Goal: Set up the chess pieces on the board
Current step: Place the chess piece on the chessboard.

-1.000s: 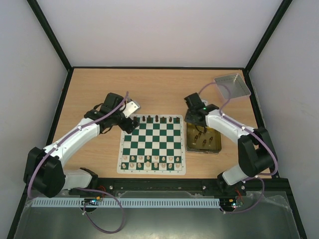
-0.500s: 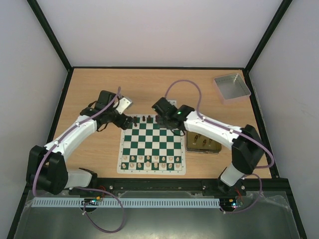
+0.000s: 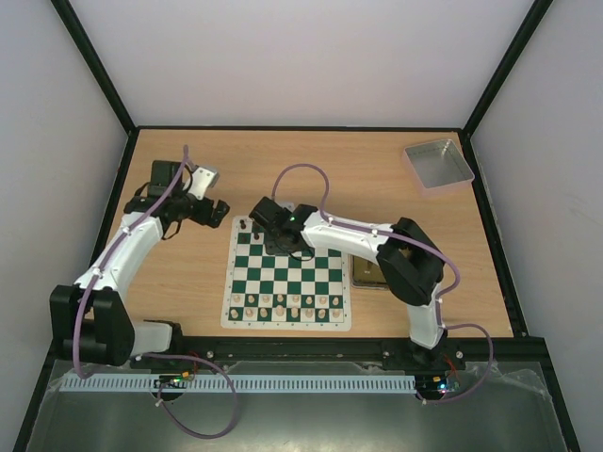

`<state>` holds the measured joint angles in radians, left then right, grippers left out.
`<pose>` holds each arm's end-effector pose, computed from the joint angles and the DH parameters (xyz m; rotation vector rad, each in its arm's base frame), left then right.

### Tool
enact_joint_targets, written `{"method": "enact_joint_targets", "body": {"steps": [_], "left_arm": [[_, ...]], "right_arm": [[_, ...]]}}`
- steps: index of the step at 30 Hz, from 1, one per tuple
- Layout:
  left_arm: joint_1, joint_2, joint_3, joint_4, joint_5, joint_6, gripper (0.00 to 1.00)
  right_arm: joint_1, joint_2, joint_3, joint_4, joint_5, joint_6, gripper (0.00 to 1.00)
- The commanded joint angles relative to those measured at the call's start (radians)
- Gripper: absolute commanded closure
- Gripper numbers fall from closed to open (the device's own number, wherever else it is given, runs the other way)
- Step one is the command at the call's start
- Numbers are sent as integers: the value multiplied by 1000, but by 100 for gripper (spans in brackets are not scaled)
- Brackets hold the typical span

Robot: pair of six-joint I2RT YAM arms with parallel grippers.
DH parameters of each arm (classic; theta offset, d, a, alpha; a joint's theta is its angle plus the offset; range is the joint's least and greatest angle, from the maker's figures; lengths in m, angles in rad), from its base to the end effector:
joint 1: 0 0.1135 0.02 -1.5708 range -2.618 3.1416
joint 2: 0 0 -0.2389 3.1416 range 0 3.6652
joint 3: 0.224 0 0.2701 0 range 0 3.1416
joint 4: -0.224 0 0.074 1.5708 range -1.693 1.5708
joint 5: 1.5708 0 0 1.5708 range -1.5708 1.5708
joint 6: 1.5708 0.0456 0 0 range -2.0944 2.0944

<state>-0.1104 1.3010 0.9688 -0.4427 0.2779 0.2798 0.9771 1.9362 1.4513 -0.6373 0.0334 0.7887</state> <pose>0.3058 -0.0465 0.2321 0.5828 2.2465 -0.2405 0.2352 0.3458 0.1592 -0.2523 2.7833 0.4629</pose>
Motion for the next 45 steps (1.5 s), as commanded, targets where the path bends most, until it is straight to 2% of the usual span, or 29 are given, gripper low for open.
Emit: {"method": "enact_joint_targets", "body": {"steps": [1, 9, 21, 45], "left_arm": [[58, -33, 39, -39, 93, -17, 1], [129, -40, 33, -49, 163, -12, 1], [153, -55, 42, -89, 229, 1, 1], [163, -41, 32, -88, 260, 6, 1]], "right_arm": [[3, 54, 68, 21, 7, -25, 96], [3, 154, 171, 14, 4, -53, 97], [-4, 248, 267, -16, 17, -83, 96], [-58, 260, 219, 27, 17, -71, 95]]}}
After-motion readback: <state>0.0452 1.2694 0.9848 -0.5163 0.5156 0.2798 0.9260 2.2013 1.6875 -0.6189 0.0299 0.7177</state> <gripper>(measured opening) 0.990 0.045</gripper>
